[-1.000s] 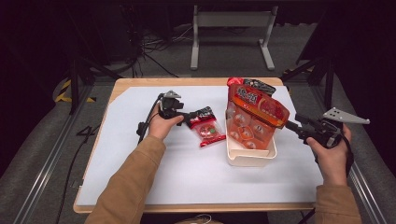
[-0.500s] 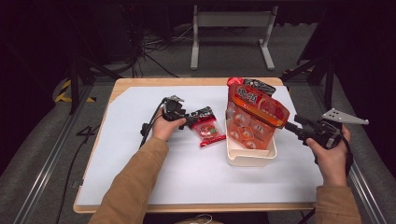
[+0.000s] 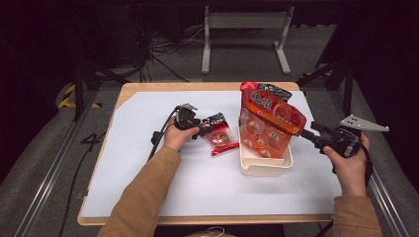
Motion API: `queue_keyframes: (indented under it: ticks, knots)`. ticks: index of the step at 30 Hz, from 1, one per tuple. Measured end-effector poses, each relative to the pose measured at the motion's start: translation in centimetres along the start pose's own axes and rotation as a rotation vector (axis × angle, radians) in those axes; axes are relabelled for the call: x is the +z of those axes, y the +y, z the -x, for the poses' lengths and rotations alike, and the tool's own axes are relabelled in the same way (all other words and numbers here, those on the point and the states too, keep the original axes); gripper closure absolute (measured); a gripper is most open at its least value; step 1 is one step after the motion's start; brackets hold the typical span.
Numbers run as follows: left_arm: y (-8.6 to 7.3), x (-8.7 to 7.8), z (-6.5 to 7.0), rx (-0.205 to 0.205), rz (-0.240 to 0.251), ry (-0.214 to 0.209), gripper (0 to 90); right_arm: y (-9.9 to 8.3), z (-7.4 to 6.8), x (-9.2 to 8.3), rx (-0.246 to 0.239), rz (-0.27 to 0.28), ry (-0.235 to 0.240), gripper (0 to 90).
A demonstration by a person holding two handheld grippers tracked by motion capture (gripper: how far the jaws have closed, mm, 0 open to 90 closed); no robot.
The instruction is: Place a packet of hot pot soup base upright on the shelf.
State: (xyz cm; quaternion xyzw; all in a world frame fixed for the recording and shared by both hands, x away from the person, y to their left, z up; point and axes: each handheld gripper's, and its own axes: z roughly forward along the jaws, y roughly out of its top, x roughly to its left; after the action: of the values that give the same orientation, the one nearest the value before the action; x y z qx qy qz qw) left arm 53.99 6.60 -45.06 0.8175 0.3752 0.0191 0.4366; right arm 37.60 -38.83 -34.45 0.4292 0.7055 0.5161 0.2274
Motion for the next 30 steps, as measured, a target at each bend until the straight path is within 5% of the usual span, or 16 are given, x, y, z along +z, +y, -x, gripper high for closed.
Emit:
queue_keyframes:
  ticks: [5, 11, 21, 30]
  knots:
    - [0.1, -0.2, 0.4, 0.035, 0.013, -0.014, 37.8, 0.0, 0.0, 0.0, -0.001, 0.002, 0.0, 41.4]
    - [0.2, -0.2, 1.1, 0.093, 0.016, 0.027, 54.0, 0.0, 0.0, 0.0, -0.002, 0.002, 0.002, 41.5]
    - [-0.3, -0.6, 0.5, 0.092, 0.025, 0.064, 85.6, 0.0, 0.0, 0.0, -0.003, 0.003, 0.003, 41.8]
    - [-0.2, -1.7, 0.7, 0.075, 0.052, 0.032, 89.6, 0.0, 0.1, -0.1, -0.001, 0.006, 0.003, 42.6]
